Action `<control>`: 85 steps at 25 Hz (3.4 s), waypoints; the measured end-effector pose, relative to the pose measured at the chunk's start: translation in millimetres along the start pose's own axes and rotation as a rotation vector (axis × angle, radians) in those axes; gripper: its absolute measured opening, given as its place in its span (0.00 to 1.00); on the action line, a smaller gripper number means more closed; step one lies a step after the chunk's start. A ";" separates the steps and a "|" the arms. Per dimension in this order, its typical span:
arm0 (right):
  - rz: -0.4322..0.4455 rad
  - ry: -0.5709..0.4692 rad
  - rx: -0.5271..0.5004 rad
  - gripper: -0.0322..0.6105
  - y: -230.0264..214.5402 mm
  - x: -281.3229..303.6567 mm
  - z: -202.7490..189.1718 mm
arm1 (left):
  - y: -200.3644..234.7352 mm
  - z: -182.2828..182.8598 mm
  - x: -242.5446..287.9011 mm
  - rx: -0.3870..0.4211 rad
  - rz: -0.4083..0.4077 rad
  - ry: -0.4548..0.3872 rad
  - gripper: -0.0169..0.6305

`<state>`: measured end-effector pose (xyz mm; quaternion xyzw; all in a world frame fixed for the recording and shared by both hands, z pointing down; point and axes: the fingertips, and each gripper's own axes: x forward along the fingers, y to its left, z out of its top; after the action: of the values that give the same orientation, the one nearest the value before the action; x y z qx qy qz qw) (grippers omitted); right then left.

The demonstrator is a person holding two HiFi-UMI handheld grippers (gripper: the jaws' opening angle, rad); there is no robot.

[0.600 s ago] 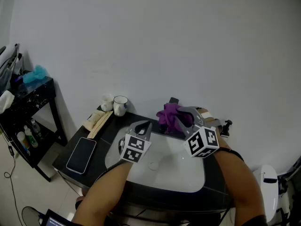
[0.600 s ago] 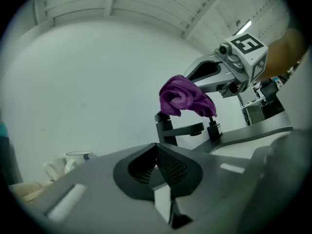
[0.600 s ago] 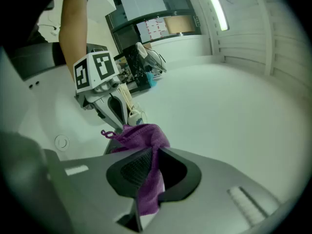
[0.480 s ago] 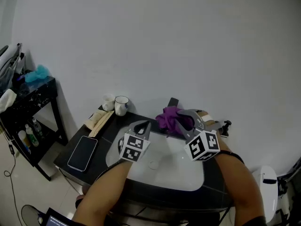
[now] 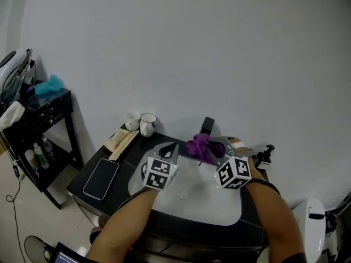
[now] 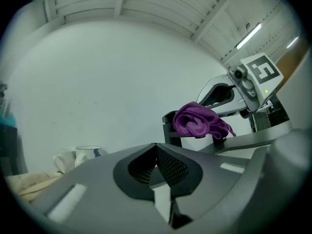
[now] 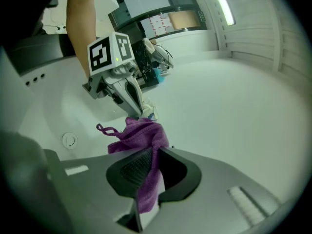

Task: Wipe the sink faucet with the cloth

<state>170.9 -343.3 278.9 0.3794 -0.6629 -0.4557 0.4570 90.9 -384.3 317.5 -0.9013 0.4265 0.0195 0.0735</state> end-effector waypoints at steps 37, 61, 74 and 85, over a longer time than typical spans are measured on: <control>0.003 -0.017 0.070 0.11 4.1 9.2 -12.8 | -11.7 -2.2 20.6 0.077 -0.050 0.004 0.05; -0.071 -0.021 0.193 0.11 71.8 21.2 -31.2 | -0.4 8.9 5.7 0.032 0.001 -0.026 0.05; -0.175 -0.008 0.282 0.11 36.6 56.1 -65.7 | -16.0 1.9 29.9 0.093 -0.061 -0.019 0.05; -0.098 0.000 0.320 0.11 45.1 74.3 -71.0 | -20.0 -1.8 34.2 0.142 -0.081 -0.011 0.05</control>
<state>212.7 -416.6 353.0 0.4790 -0.7078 -0.3662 0.3680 128.0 -398.4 318.3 -0.9102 0.3897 -0.0089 0.1403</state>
